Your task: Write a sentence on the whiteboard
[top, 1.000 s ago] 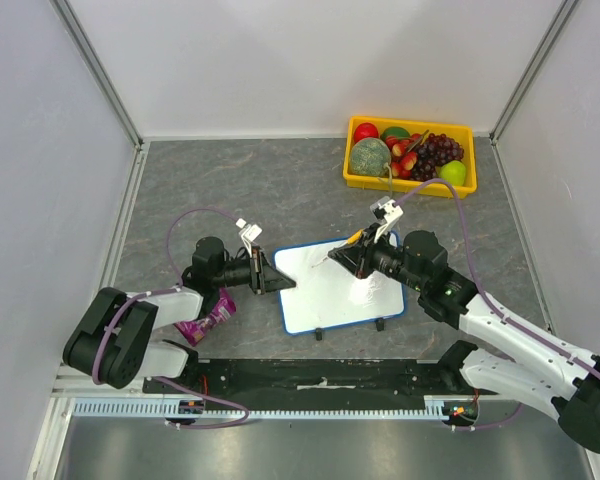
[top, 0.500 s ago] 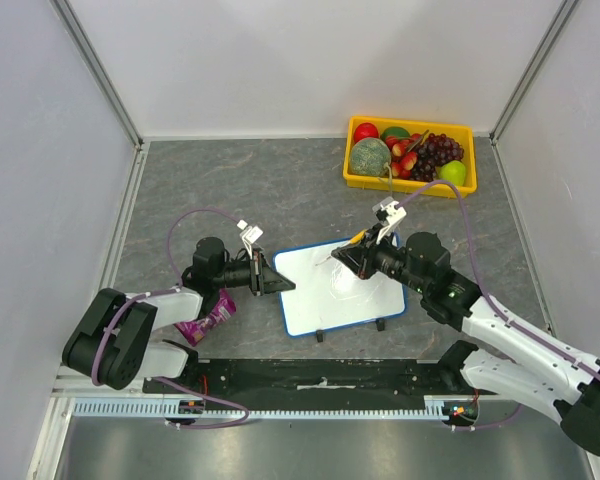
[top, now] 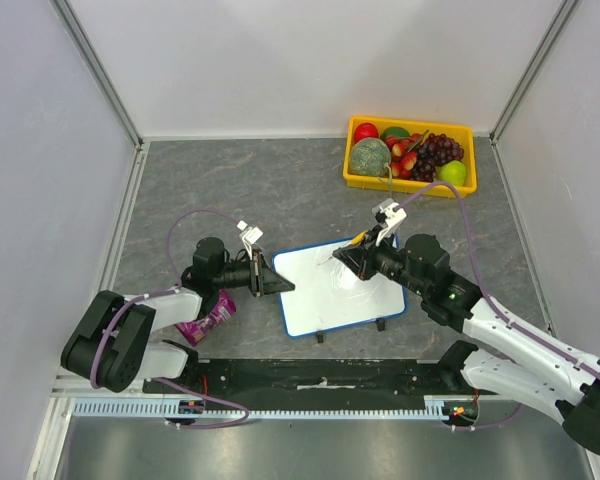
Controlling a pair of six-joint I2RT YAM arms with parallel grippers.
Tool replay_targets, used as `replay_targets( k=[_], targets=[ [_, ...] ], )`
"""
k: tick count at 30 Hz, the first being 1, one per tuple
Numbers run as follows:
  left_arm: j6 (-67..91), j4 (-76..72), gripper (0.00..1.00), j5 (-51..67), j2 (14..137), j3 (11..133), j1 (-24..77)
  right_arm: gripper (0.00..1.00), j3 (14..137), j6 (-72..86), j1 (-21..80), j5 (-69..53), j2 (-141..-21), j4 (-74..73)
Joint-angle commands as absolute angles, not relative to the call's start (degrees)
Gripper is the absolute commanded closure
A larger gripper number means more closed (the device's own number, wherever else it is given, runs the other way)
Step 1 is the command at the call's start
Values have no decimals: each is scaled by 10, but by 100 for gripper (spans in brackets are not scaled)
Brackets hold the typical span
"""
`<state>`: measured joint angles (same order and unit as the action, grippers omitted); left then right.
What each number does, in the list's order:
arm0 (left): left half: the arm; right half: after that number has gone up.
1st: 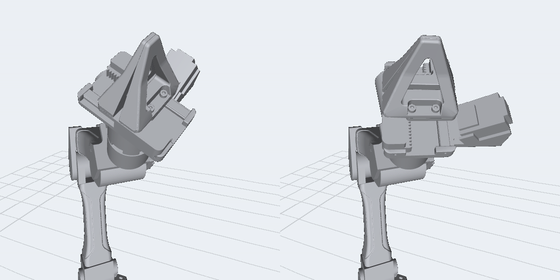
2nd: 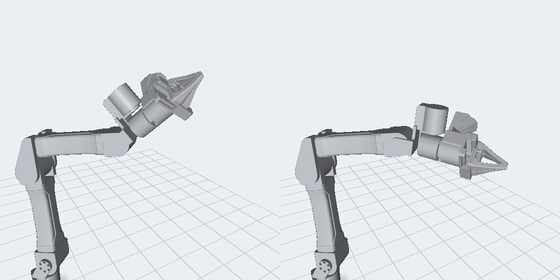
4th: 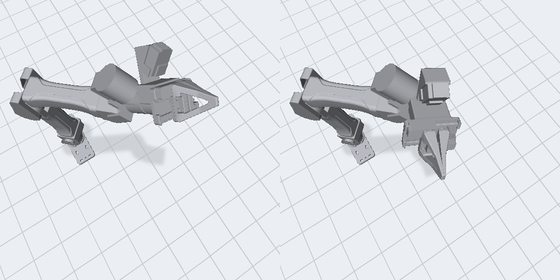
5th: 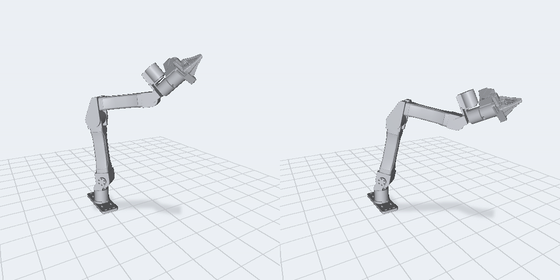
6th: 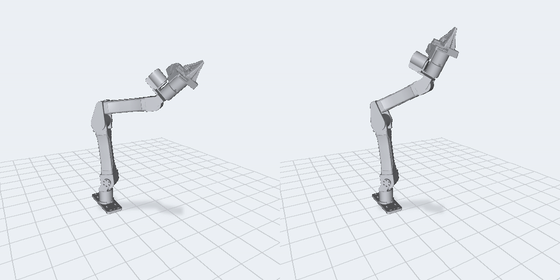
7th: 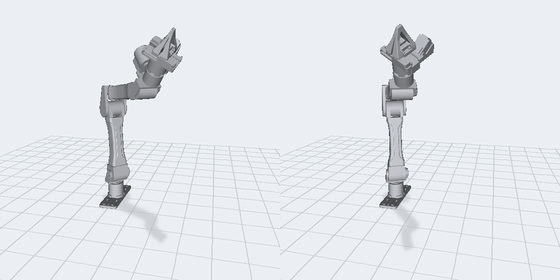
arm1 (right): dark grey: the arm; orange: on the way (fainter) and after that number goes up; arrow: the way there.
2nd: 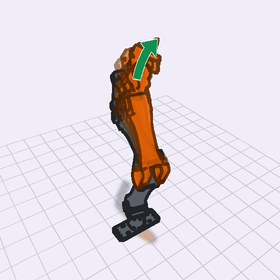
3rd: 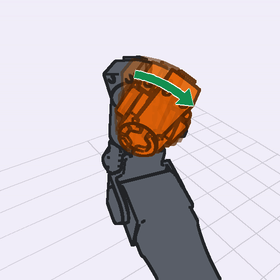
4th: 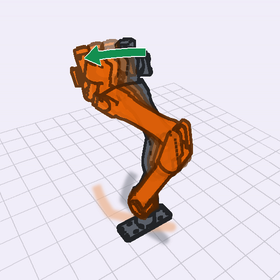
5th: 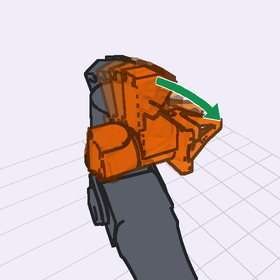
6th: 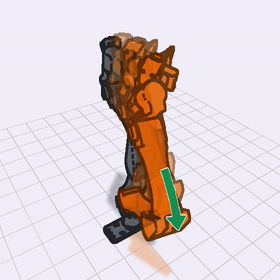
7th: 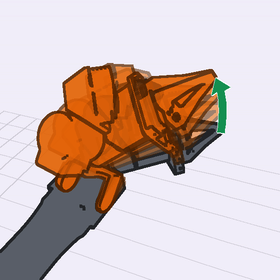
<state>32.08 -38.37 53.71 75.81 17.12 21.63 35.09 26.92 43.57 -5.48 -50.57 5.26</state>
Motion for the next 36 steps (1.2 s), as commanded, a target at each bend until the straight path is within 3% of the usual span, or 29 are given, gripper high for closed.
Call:
replay_targets(
  k=[1, 36],
  targets=[
    [263, -352, 98, 508, 753, 164, 217, 100, 356, 257, 442, -38, -504, 62],
    [263, -352, 98, 507, 756, 164, 218, 100, 352, 243, 458, -12, -499, 49]
  ],
)
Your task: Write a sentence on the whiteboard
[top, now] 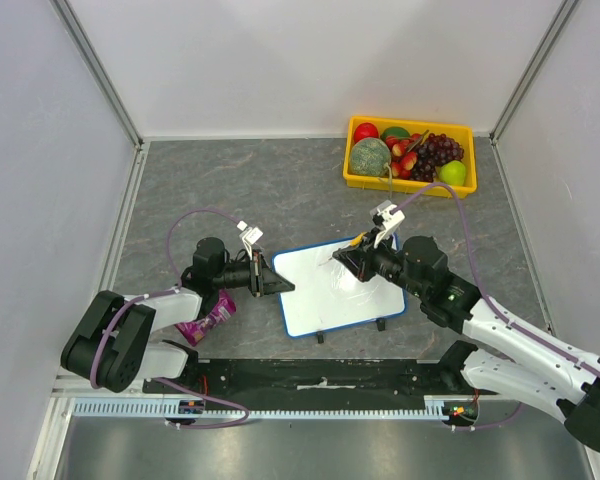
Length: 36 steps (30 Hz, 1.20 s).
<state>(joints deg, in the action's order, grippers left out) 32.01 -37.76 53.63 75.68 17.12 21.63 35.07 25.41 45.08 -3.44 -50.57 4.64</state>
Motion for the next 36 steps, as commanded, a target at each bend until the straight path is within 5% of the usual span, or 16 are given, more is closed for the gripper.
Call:
replay_targets(
  k=[1, 36],
  targets=[
    [262, -351, 98, 507, 755, 165, 217, 100, 353, 242, 460, -8, -498, 47],
    [263, -348, 98, 508, 766, 170, 218, 100, 351, 205, 602, 219, -579, 207]
  ],
)
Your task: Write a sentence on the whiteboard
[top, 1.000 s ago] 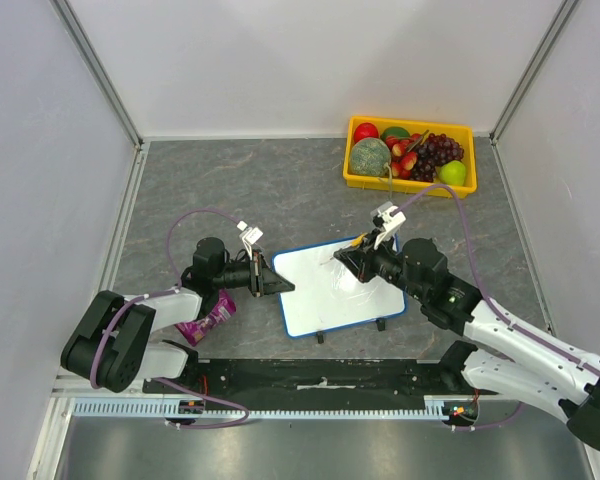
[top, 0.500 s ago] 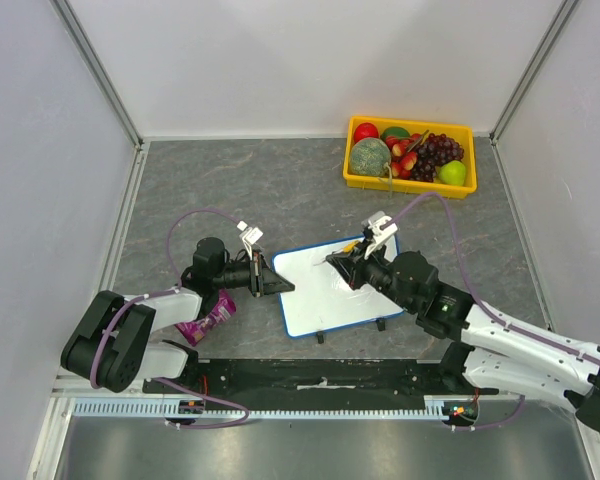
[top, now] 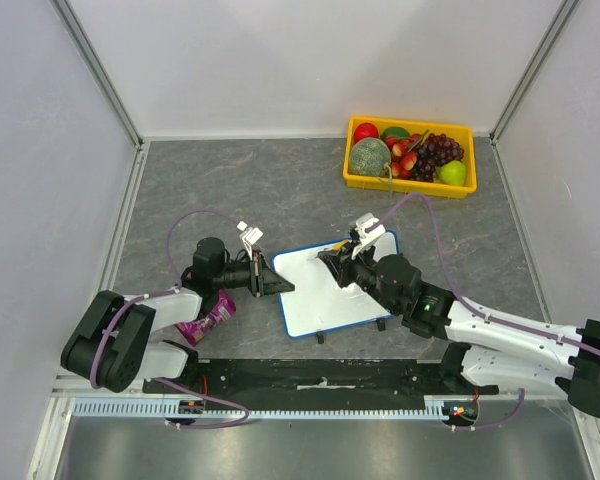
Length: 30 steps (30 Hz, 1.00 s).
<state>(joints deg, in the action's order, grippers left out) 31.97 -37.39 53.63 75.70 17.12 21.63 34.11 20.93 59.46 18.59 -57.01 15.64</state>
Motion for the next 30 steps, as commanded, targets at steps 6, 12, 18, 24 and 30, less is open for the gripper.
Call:
replay_targets(
  k=[6, 12, 18, 24, 30],
  targets=[
    [264, -348, 98, 512, 771, 171, 218, 100, 351, 207, 606, 226, -592, 231],
    [264, -349, 98, 514, 774, 173, 217, 100, 352, 208, 608, 229, -610, 240],
    [264, -349, 98, 512, 772, 171, 217, 100, 344, 209, 610, 240, -617, 233],
    [264, -349, 98, 512, 774, 172, 217, 100, 327, 209, 612, 248, -612, 224],
    [264, -348, 98, 513, 773, 173, 217, 100, 316, 210, 613, 250, -603, 214]
  ],
)
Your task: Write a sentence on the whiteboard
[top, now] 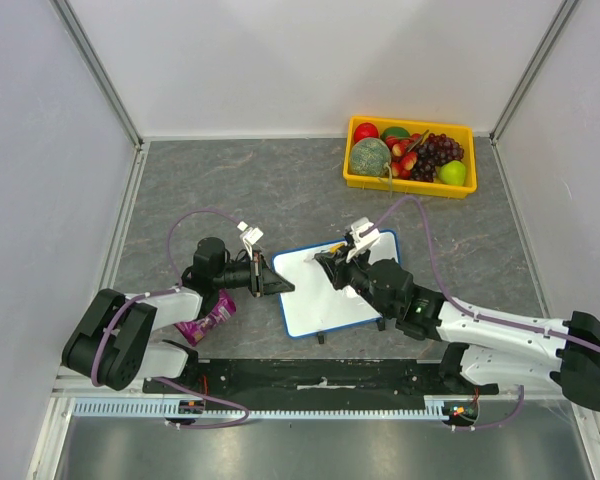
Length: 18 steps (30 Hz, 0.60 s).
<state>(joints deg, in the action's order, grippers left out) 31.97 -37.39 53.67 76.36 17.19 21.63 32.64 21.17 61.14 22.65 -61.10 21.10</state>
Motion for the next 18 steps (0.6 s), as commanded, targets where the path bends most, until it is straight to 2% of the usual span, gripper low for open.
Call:
replay_targets(
  k=[1, 18],
  targets=[
    [264, -348, 98, 513, 774, 173, 217, 100, 315, 210, 613, 250, -602, 212],
    [264, -349, 98, 514, 777, 174, 218, 100, 320, 205, 628, 246, -584, 178]
  ],
)
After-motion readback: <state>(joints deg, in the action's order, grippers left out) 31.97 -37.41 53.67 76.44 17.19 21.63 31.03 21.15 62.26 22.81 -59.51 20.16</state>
